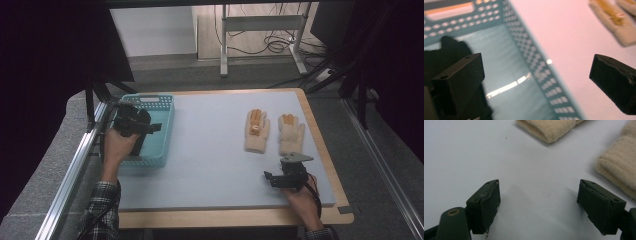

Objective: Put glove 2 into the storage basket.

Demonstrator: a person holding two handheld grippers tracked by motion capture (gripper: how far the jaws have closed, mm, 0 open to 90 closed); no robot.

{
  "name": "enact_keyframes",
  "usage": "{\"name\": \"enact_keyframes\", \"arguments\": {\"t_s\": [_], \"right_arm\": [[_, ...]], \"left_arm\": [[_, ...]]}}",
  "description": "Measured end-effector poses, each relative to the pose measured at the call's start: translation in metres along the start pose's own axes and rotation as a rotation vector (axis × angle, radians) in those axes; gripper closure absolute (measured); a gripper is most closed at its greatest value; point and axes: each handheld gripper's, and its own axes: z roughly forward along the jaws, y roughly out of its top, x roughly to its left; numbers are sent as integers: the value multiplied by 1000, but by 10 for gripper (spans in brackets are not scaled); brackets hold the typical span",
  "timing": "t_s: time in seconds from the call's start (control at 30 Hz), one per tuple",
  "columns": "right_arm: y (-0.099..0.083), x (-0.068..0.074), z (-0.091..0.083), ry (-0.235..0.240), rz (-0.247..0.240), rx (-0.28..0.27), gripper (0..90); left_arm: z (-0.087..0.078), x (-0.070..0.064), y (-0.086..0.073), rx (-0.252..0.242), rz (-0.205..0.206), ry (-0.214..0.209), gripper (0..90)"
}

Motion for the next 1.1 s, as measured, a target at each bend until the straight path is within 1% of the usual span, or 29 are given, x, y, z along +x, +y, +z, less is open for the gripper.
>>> {"name": "enact_keyframes", "arguments": {"t_s": [0.07, 0.2, 0.33, 0.37, 0.57, 0.63, 0.67, 0.77, 0.87, 0.93, 1.03, 1.1], "right_arm": [[0, 0, 0, 0, 0, 0, 182], [0, 0, 0, 0, 1, 0, 182], [0, 0, 0, 1, 1, 0, 182], [0, 0, 0, 0, 0, 0, 182], [0, 0, 0, -1, -1, 2, 182], [0, 0, 0, 0, 1, 1, 182], [0, 0, 0, 0, 1, 2, 181], [0, 0, 0, -1, -1, 1, 182], [0, 0, 0, -2, -1, 1, 182], [0, 0, 0, -2, -3, 0, 182], [0, 0, 0, -1, 0, 1, 182], [0, 0, 0, -1, -1, 1, 182]], "left_arm": [[0, -10, 0, -9, 26, -19, 0], [0, -31, 0, -26, 79, -38, 0], [2, -51, -3, -51, 113, -72, 0], [2, -55, -4, -52, 126, -79, 0], [8, -83, -15, -59, 176, -133, 0], [8, -92, -19, -42, 170, -153, 8], [9, -96, -20, -38, 172, -156, 6], [11, -108, -27, -51, 196, -159, 5], [16, -119, -36, -68, 221, -176, 0], [20, -126, -41, -59, 231, -188, 0], [26, -136, -50, -48, 245, -192, 0], [32, -142, -56, -49, 255, -200, 0]]}}
